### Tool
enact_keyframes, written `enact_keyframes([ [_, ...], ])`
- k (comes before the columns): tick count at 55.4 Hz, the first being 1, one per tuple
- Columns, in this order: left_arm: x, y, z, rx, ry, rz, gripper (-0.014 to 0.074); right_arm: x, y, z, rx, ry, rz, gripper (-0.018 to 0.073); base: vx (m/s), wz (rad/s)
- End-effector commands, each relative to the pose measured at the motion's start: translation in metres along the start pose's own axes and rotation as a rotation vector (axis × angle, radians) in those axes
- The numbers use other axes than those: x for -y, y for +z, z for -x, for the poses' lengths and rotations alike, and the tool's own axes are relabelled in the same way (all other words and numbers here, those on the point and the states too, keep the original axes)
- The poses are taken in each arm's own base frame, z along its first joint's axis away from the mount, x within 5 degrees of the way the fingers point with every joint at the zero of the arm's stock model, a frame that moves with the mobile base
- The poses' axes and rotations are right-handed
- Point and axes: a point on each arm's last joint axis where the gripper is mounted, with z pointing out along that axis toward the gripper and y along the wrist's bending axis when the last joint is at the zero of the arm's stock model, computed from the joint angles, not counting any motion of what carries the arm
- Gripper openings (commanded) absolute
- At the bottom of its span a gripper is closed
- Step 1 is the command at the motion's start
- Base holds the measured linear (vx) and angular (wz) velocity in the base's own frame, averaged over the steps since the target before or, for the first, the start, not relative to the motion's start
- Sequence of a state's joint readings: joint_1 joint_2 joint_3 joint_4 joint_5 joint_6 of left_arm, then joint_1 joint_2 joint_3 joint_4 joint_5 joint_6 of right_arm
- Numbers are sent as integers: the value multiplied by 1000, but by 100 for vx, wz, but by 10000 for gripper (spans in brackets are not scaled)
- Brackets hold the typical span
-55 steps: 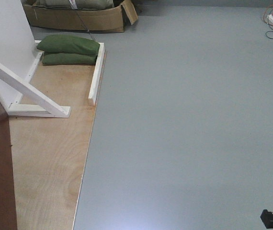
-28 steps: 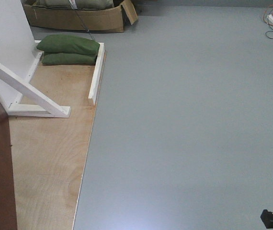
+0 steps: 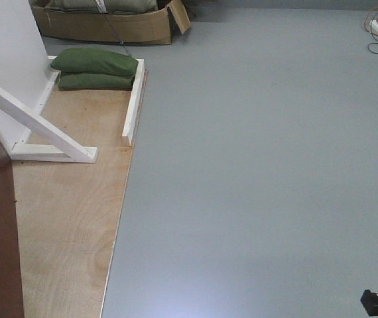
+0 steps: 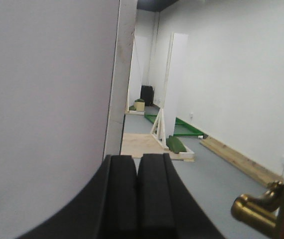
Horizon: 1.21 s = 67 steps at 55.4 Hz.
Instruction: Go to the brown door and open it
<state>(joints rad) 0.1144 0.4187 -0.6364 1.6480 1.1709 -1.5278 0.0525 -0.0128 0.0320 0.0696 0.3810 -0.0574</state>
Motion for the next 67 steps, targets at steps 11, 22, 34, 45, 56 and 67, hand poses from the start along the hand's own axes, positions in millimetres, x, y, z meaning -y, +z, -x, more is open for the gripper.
enact_keyframes([
  [11, 33, 12, 4, 68, -113, -41, -6, 0, 0, 6, 79, -11, -4, 0, 0, 0],
  [22, 49, 21, 10, 62, -184, -1, -6, 0, 0, 6, 79, -11, -4, 0, 0, 0],
  [34, 65, 29, 26, 70, -204, 7, -6, 0, 0, 6, 79, -11, -4, 0, 0, 0],
  [45, 79, 37, 29, 71, -187, 41, -6, 0, 0, 6, 83, -11, -5, 0, 0, 0],
  [56, 90, 41, 24, 60, -155, 47, -6, 0, 0, 6, 82, -11, -5, 0, 0, 0],
  [67, 99, 44, 18, 49, -125, 42, -6, 0, 0, 6, 82, -11, -5, 0, 0, 0],
])
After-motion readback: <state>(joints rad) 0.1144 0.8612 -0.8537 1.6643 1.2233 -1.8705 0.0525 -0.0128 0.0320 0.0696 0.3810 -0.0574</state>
